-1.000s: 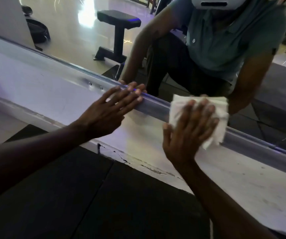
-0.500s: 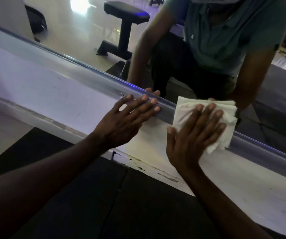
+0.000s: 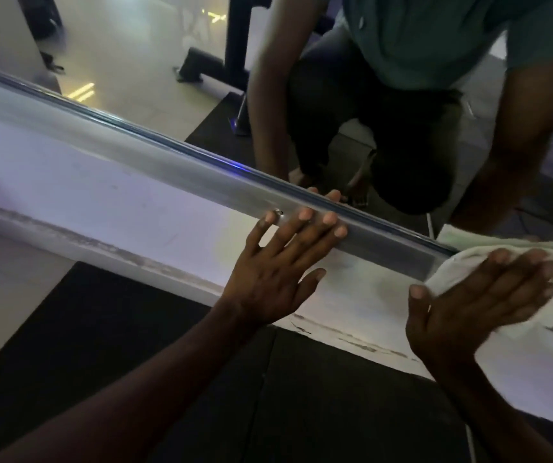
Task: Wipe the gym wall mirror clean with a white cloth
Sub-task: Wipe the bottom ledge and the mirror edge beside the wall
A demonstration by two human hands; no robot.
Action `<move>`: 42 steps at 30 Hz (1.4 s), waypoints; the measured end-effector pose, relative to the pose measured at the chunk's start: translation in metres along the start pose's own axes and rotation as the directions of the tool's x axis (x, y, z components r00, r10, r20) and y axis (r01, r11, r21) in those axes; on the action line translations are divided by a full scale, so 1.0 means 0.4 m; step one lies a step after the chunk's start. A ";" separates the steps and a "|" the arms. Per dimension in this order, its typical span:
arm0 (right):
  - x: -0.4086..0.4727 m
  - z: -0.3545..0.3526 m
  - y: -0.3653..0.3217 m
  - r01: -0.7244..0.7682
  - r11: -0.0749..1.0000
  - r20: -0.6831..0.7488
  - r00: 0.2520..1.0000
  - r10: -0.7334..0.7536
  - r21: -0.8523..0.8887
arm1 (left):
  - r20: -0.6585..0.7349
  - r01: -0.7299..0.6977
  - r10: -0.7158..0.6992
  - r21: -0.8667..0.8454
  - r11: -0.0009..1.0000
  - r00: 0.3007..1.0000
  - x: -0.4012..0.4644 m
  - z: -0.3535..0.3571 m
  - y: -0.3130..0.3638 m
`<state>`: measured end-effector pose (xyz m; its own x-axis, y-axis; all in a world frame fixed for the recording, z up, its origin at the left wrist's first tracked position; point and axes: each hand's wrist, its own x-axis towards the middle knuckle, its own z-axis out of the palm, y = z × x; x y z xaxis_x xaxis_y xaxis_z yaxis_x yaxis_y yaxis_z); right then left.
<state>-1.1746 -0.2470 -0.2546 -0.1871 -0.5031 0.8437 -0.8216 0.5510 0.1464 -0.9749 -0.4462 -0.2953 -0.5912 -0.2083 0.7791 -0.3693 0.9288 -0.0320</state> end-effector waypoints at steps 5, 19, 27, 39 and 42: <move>0.009 0.032 -0.052 -0.140 0.990 -0.090 0.986 0.142 0.024 | 0.014 0.003 -0.003 -0.021 1.000 1.000 0.007 -0.025 0.000; 0.008 -0.010 -0.077 -0.149 0.988 0.034 0.988 0.148 0.041 | 0.246 -0.052 -0.010 0.245 0.968 0.969 0.013 -0.182 -0.148; 0.046 0.008 -0.205 -0.114 0.990 0.081 0.991 0.107 0.085 | 0.312 0.015 -0.109 0.287 0.958 0.944 0.028 -0.204 -0.100; 0.122 0.022 -0.375 0.185 0.967 0.030 0.981 -0.193 0.174 | 0.298 -0.174 0.097 0.246 0.954 0.950 -0.029 -0.300 -0.360; 0.111 0.016 -0.312 0.112 0.989 0.035 0.993 -0.116 0.101 | 0.293 -0.128 0.029 0.325 0.937 0.956 -0.091 -0.332 -0.502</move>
<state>-1.0839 -0.3424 -0.2389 -0.1093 -0.5869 0.8022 -0.8876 0.4210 0.1870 -0.7840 -0.5844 -0.2341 -0.7857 -0.2621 0.5604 -0.5034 0.7974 -0.3329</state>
